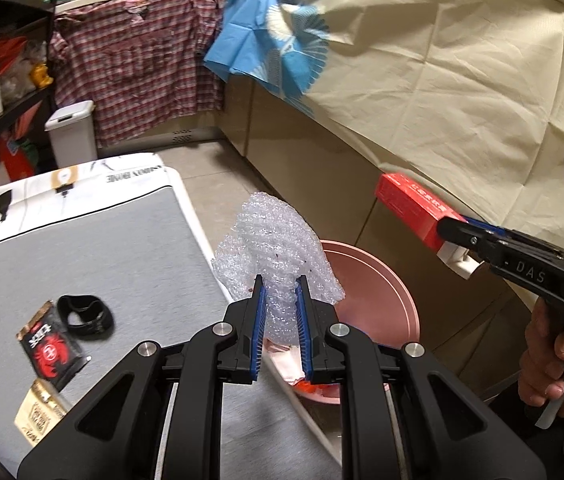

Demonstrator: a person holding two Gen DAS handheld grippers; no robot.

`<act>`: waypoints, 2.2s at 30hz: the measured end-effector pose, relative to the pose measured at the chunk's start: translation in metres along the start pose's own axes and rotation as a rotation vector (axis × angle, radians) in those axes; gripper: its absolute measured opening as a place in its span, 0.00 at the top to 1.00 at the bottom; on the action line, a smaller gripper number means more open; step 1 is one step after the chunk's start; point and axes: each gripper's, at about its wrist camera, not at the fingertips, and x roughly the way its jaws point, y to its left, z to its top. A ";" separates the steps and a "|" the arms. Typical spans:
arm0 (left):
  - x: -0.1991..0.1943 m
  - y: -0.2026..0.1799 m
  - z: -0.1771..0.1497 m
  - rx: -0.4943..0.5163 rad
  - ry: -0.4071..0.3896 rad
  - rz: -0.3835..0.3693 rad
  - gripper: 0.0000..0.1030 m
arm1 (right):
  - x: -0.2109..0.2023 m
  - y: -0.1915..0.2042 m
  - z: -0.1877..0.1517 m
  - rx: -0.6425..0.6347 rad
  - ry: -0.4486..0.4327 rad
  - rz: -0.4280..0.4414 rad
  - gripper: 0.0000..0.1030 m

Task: Collect trash
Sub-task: 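Carry the bubble wrap over the bucket with the left gripper while the right carries the box, then open both grippers to drop the bubble wrap and red box into the bucket, then move the left gripper to the tissue pack while the right moves toward the black band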

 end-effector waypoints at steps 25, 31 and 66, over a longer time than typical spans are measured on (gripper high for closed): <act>0.044 -0.039 -0.002 0.086 0.078 -0.050 0.69 | 0.023 -0.005 -0.001 0.007 0.034 -0.024 0.54; 0.037 -0.035 -0.002 0.073 0.062 -0.039 0.69 | 0.022 -0.007 -0.001 0.023 0.028 -0.028 0.50; -0.075 0.136 -0.049 -0.137 -0.011 0.182 0.68 | 0.014 0.090 -0.009 -0.124 -0.035 0.087 0.51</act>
